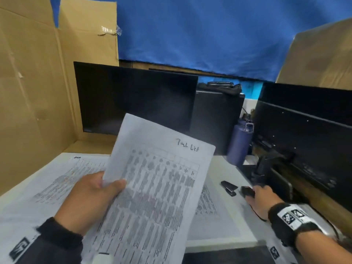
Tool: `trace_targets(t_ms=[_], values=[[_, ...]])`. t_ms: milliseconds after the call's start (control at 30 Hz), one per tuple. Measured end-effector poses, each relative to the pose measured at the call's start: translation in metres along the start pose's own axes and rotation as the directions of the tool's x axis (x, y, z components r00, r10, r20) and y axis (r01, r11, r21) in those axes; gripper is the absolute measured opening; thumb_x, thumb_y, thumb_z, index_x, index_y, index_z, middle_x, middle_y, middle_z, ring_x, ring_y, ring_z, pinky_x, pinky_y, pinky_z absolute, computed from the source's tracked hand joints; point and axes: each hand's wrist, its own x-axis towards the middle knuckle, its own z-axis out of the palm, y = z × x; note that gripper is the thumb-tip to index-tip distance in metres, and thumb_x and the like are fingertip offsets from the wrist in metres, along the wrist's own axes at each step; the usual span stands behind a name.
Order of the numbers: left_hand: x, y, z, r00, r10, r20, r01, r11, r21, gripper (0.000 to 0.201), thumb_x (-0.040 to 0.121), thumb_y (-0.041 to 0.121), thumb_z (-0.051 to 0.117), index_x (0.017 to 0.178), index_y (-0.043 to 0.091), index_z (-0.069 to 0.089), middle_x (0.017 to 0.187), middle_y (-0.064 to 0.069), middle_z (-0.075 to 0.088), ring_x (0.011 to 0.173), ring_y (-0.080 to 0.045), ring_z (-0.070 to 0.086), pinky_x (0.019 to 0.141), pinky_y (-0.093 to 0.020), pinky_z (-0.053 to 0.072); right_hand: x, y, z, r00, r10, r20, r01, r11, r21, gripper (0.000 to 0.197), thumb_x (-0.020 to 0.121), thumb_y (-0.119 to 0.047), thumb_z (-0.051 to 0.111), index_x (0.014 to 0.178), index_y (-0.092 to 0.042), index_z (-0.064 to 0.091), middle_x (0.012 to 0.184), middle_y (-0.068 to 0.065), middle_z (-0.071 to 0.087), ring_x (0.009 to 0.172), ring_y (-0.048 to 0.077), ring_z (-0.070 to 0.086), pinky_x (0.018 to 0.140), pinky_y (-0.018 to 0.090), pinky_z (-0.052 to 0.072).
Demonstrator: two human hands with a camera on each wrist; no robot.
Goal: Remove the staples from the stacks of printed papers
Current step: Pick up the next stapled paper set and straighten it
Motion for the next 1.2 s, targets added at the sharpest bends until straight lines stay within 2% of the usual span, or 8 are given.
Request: trace_targets(t_ms=[200,400,500,567,667,767,900,1200], values=[[-0.007,-0.022,0.016,0.995,0.042,0.096,-0.060,0.979,0.195,0.021,0.096,0.031,0.066,0.082,0.017,0.072,0.067,-0.005,0.074,0.057,-0.016,0.070,0.056,-0.031,0.056,-0.018,0.017,0.008,0.977,0.200,0.080,-0.215,0.903,0.371,0.036,0.101,-0.033,0.047,0.110,-0.003,0.066,0.099,0.015,0.067,0.096,0.031,0.065,0.087,0.035,0.048],[-0.017,-0.026,0.030,0.973,0.154,0.171,-0.212,0.887,0.411,0.028,0.098,0.040,0.060,0.074,0.026,0.063,0.058,0.003,0.059,0.051,-0.005,0.055,0.050,-0.018,0.038,-0.098,0.003,-0.050,0.981,0.064,0.183,-0.190,0.132,0.973,0.023,0.090,-0.001,0.066,0.111,-0.002,0.056,0.106,0.025,0.071,0.099,0.040,0.068,0.094,0.056,0.053],[-0.030,-0.020,0.039,0.959,0.185,0.215,-0.276,0.786,0.553,0.028,0.101,0.045,0.048,0.079,0.031,0.059,0.070,0.003,0.065,0.068,-0.007,0.062,0.061,-0.023,0.047,-0.137,-0.023,-0.082,0.996,-0.092,0.013,-0.012,0.017,1.000,0.032,0.084,0.004,0.070,0.110,-0.010,0.059,0.095,0.015,0.070,0.088,0.033,0.068,0.081,0.049,0.053],[-0.038,-0.016,0.043,0.946,0.227,0.231,-0.321,0.734,0.598,0.024,0.100,0.048,0.046,0.085,0.035,0.057,0.073,0.005,0.066,0.072,-0.006,0.062,0.066,-0.024,0.050,-0.162,-0.043,-0.100,0.979,-0.166,-0.118,0.129,0.056,0.990,0.036,0.080,0.003,0.075,0.105,-0.017,0.060,0.086,0.012,0.063,0.078,0.027,0.062,0.072,0.043,0.049],[-0.047,-0.012,0.044,0.930,0.280,0.238,-0.368,0.712,0.598,0.014,0.098,0.049,0.049,0.089,0.042,0.057,0.071,0.008,0.065,0.069,-0.006,0.061,0.063,-0.023,0.049,-0.191,-0.065,-0.106,0.924,-0.267,-0.274,0.350,0.301,0.887,0.028,0.069,-0.009,0.088,0.088,-0.013,0.067,0.070,0.005,0.063,0.061,0.018,0.057,0.061,0.036,0.046],[-0.055,-0.009,0.042,0.917,0.310,0.250,-0.398,0.700,0.593,0.016,0.098,0.048,0.049,0.084,0.045,0.056,0.068,0.008,0.063,0.067,-0.008,0.060,0.060,-0.024,0.047,-0.207,-0.076,-0.102,0.882,-0.292,-0.369,0.468,0.450,0.761,0.025,0.067,-0.018,0.089,0.080,-0.017,0.067,0.075,-0.003,0.070,0.065,0.010,0.064,0.064,0.023,0.051],[-0.062,-0.009,0.042,0.890,0.370,0.268,-0.455,0.661,0.596,0.022,0.099,0.046,0.048,0.077,0.041,0.052,0.061,0.006,0.057,0.061,-0.012,0.055,0.054,-0.022,0.039,-0.217,-0.082,-0.098,0.832,-0.334,-0.443,0.552,0.421,0.720,0.030,0.069,-0.018,0.089,0.094,-0.026,0.072,0.093,-0.020,0.072,0.085,0.000,0.067,0.070,0.010,0.049],[-0.074,-0.005,0.047,0.849,0.432,0.306,-0.524,0.607,0.597,0.033,0.101,0.045,0.047,0.071,0.031,0.048,0.061,0.006,0.057,0.060,-0.008,0.056,0.056,-0.024,0.041,-0.224,-0.078,-0.097,0.794,-0.350,-0.497,0.592,0.260,0.763,0.015,0.075,-0.006,0.081,0.076,-0.013,0.068,0.081,0.002,0.073,0.076,0.016,0.066,0.071,0.023,0.052]])
